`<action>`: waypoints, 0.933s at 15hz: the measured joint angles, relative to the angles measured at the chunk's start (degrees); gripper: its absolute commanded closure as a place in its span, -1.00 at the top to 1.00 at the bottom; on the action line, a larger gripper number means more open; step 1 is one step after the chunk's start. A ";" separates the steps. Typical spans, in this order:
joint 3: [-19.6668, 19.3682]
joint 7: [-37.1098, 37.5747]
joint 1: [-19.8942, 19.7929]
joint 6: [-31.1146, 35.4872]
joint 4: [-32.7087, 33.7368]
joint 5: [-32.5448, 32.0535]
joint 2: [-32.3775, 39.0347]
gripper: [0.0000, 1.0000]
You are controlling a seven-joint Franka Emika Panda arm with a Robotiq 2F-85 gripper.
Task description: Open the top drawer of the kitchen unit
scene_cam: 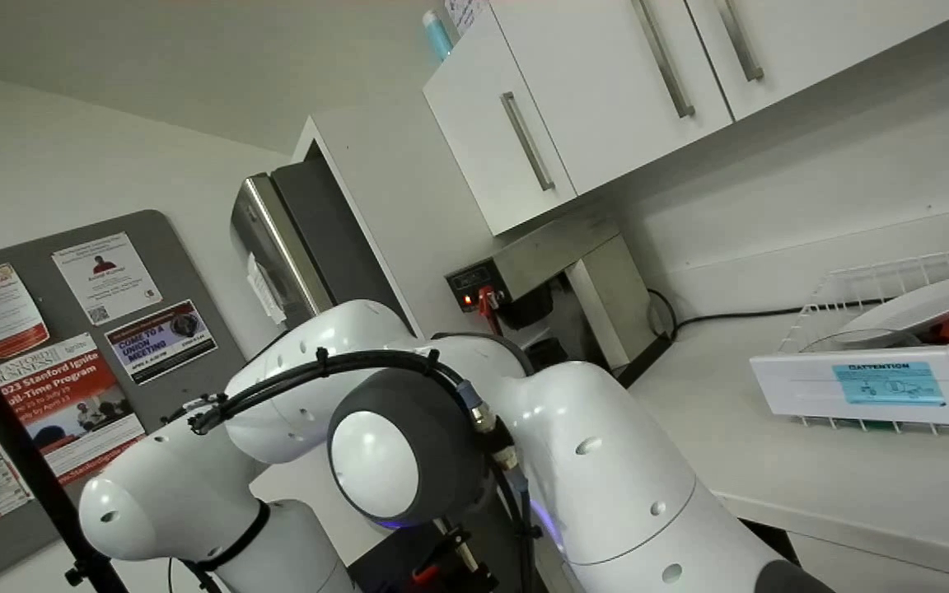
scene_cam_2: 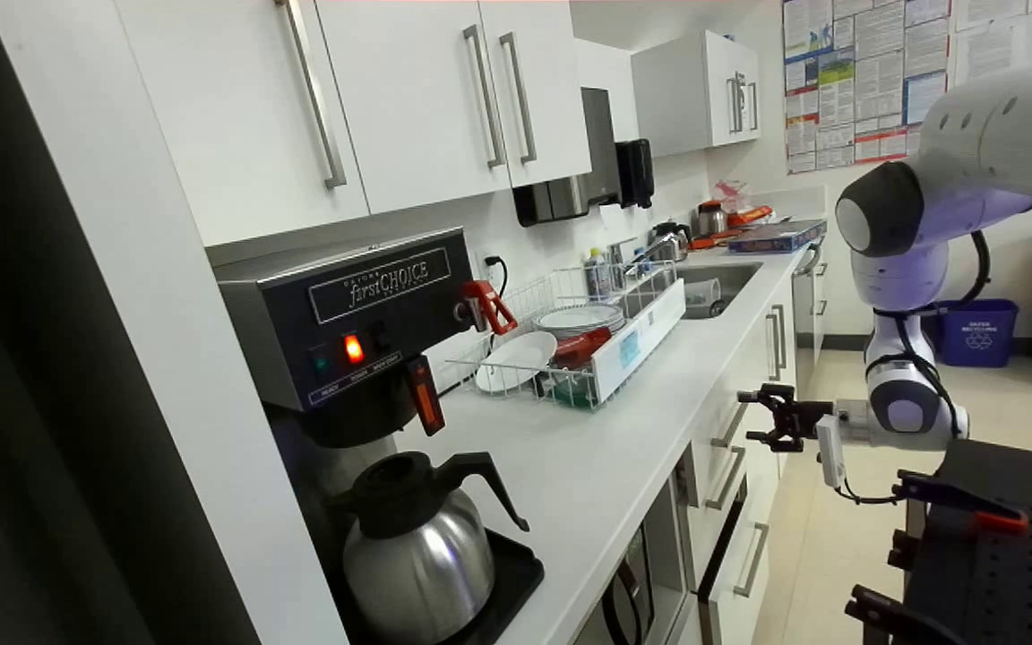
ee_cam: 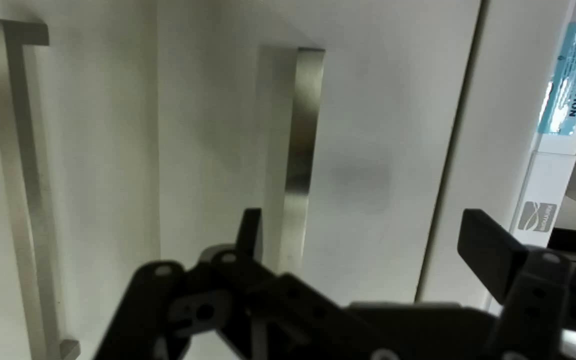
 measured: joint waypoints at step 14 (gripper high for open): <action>0.03 3.95 0.83 1.54 5.97 0.04 4.40 -0.98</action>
